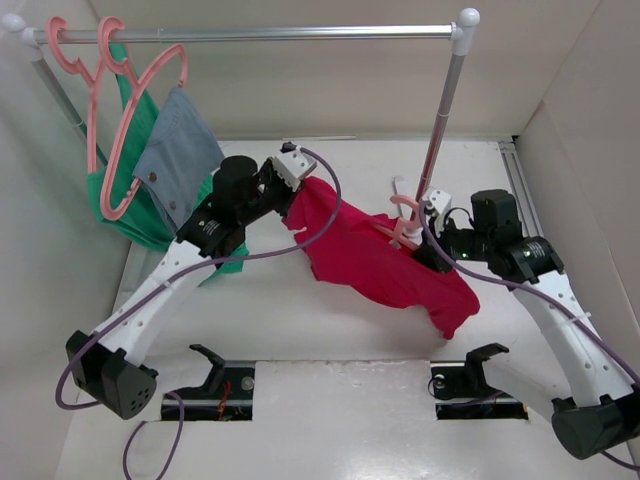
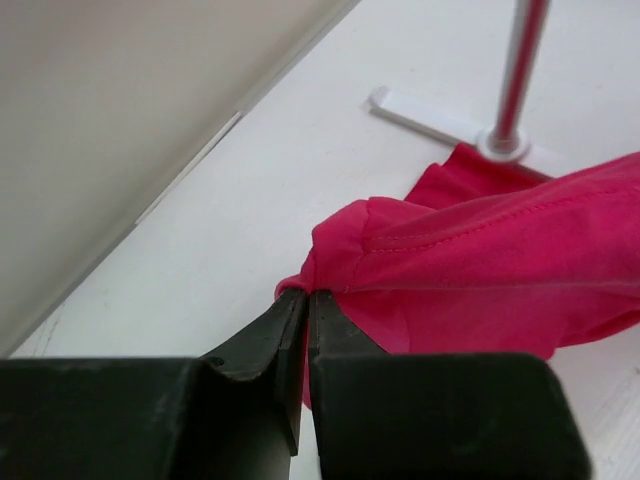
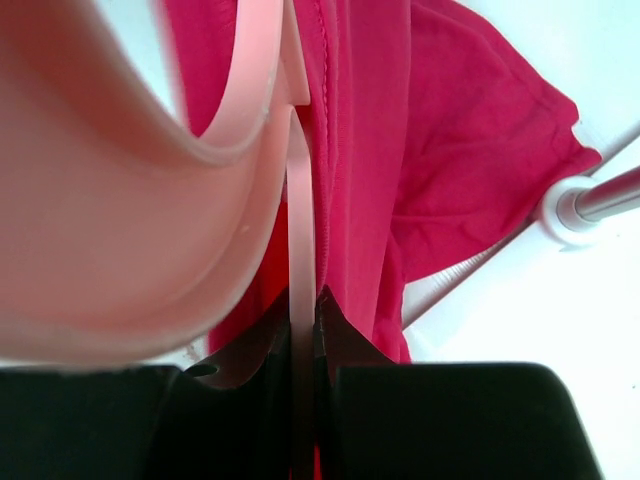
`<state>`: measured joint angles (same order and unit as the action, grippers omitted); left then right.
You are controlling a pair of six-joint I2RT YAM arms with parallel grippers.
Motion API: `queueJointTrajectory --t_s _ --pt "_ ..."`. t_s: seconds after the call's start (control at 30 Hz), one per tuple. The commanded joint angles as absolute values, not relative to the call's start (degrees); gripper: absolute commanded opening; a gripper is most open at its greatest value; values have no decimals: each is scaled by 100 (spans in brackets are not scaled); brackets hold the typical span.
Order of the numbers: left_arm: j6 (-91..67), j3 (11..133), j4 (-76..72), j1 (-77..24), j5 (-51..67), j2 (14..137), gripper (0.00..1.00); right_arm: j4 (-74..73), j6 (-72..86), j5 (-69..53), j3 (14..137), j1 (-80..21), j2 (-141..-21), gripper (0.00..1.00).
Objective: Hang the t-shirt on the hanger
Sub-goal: Hang the hanger with tshirt onto the clothesline
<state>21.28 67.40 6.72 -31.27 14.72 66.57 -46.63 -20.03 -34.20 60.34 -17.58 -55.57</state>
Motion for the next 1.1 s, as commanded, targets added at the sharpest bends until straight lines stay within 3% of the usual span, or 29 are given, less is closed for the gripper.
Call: queueJointTrajectory --t_s 0.0,0.4,0.47,0.5,0.53,0.63,0.77,0.97,1.07 --pt "2338 7014 588 -2944 1037 7030 0 -4737 -2197 -3822 6380 -1723 -5317 0" --pt "2373 7154 843 -2944 1415 7348 2 -4834 -2303 -4711 6556 -1723 -5027 0" --pt "2426 7154 957 -2944 1345 7348 17 -4834 -2303 -4711 6705 -1723 -5027 0" --pt "2426 7093 1054 -2944 1345 7295 29 -4834 -2303 -4607 6776 -1723 -5027 0" --pt "2487 7093 1107 -2944 1293 7295 50 -4773 -2164 -4466 6959 -1723 -5027 0" --pt "2487 6962 1160 -2944 1230 7085 68 -4842 -1882 -3518 7520 -1723 -5201 0" --pt "2128 6803 967 -2944 932 6786 100 -5272 -1504 -2313 8530 -1723 -5737 0" --pt "1785 6689 625 -2944 527 6434 100 -5554 -923 -767 10113 -2449 -6503 0" --pt "1784 6636 624 -2944 720 6381 100 -5870 -835 250 11466 -2969 -7205 0"
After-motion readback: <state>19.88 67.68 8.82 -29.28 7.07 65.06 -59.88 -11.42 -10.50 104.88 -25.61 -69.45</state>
